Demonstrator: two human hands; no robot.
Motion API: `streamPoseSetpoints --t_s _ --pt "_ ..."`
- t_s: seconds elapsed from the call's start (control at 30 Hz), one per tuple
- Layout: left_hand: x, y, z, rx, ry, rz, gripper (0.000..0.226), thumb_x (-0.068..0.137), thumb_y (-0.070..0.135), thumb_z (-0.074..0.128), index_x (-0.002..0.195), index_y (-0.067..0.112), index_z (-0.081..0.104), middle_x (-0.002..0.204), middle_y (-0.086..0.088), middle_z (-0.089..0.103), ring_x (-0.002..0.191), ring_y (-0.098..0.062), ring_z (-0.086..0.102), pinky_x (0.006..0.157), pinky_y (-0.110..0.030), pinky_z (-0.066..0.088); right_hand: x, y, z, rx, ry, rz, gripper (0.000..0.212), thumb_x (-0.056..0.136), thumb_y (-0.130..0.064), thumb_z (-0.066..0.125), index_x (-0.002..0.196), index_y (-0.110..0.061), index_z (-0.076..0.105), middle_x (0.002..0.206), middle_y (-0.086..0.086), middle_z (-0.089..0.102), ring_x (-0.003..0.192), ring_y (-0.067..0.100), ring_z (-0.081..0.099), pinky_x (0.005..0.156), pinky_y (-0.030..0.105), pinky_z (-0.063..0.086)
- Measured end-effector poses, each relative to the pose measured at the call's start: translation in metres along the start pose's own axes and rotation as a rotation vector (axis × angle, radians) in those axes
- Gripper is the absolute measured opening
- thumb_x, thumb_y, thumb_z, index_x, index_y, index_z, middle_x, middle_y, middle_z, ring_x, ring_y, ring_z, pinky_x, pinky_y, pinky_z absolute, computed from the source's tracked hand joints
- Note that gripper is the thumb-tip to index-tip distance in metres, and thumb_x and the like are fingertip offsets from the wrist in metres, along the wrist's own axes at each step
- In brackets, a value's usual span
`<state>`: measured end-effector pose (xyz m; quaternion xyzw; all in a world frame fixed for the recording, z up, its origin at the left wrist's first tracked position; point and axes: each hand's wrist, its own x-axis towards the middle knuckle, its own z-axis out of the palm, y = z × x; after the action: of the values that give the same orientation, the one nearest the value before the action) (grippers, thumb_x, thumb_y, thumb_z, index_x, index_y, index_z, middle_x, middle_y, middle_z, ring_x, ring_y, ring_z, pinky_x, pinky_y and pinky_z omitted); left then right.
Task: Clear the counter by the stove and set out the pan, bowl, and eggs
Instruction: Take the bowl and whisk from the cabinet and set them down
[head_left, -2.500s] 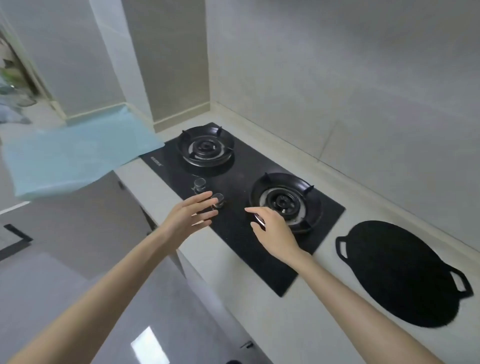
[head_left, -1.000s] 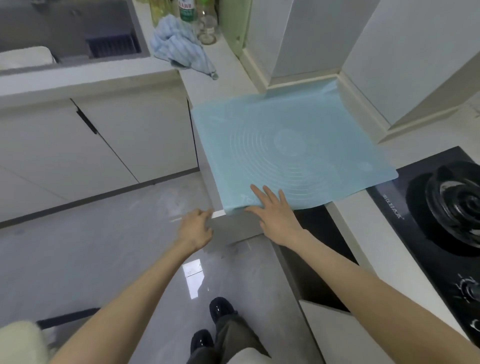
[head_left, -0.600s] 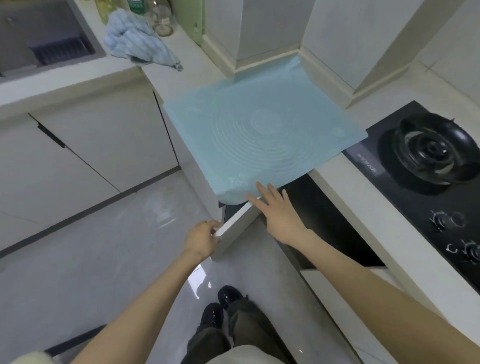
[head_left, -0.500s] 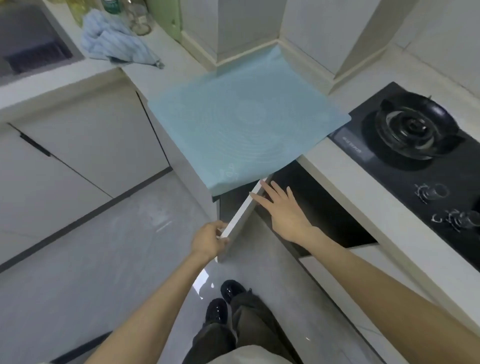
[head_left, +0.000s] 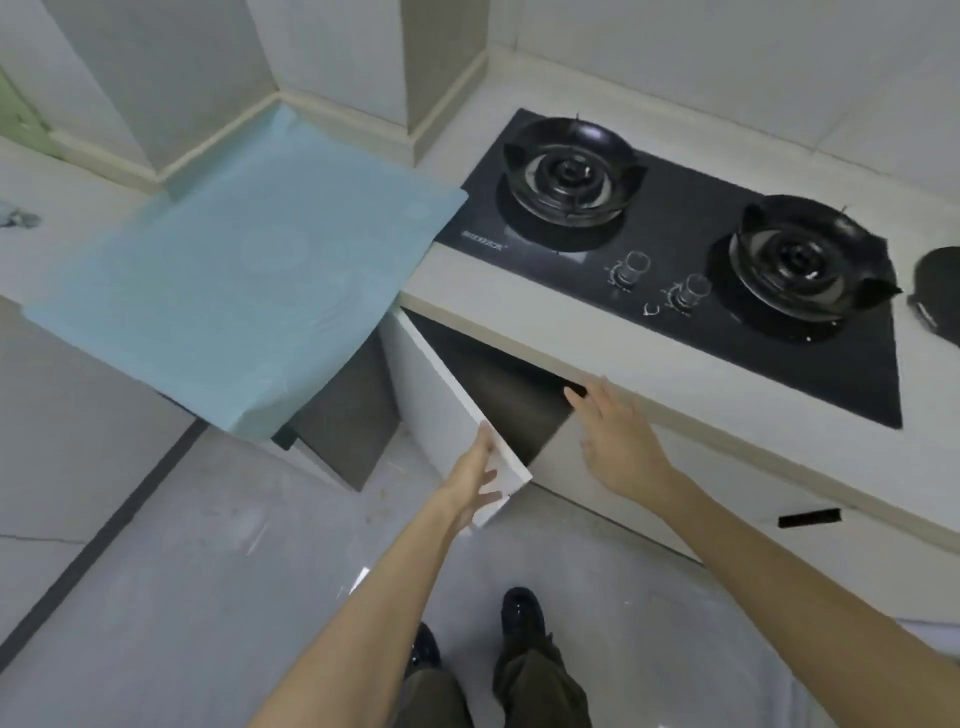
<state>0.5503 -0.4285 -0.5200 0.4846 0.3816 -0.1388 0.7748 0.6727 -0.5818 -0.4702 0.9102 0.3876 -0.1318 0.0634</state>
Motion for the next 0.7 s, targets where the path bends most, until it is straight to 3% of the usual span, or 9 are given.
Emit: streamPoseSetpoints --t_s 0.1,0.23,0.37,0.7 --pt "0.023 0.014 0.032 -0.118 -0.035 -0.004 0.082 0.088 0.072 0.018 0.152 0.021 0.011 0.158 0.002 0.017 0.140 -0.026 0.028 0.096 -0.037 0.038 -0.012 0.050 0.012 0.011 -0.027 0.097 0.069 0.095 -0.018 0.043 0.152 -0.014 0.004 0.161 0.007 -0.007 0.148 0.026 0.000 0.118 0.051 0.010" --pt "0.039 0.028 0.067 -0.160 0.015 0.032 0.088 0.081 0.080 0.017 0.152 0.027 0.009 0.158 0.009 0.015 0.135 -0.026 0.036 0.101 -0.039 0.039 -0.021 0.095 0.027 0.106 -0.037 0.129 0.071 0.096 -0.017 0.044 0.153 -0.017 0.001 0.161 0.003 -0.007 0.148 0.023 -0.001 0.119 0.048 0.011" --pt "0.058 0.037 0.095 -0.271 0.058 0.047 0.084 0.083 0.079 0.014 0.151 0.030 0.008 0.158 0.012 0.013 0.135 -0.027 0.037 0.110 -0.047 0.035 -0.021 0.131 0.039 0.187 -0.008 0.043 0.067 0.097 -0.014 0.041 0.153 -0.019 0.003 0.161 -0.002 -0.005 0.148 0.017 -0.001 0.120 0.039 0.004" --pt "0.095 0.054 0.127 -0.423 0.121 0.102 0.089 0.079 0.083 0.011 0.150 0.030 0.021 0.156 0.007 0.024 0.137 -0.028 0.035 0.110 -0.050 0.033 -0.017 0.173 0.048 0.248 0.111 -0.143 0.061 0.097 -0.006 0.039 0.152 -0.020 0.017 0.160 -0.005 0.007 0.148 0.013 0.008 0.117 0.025 -0.004"
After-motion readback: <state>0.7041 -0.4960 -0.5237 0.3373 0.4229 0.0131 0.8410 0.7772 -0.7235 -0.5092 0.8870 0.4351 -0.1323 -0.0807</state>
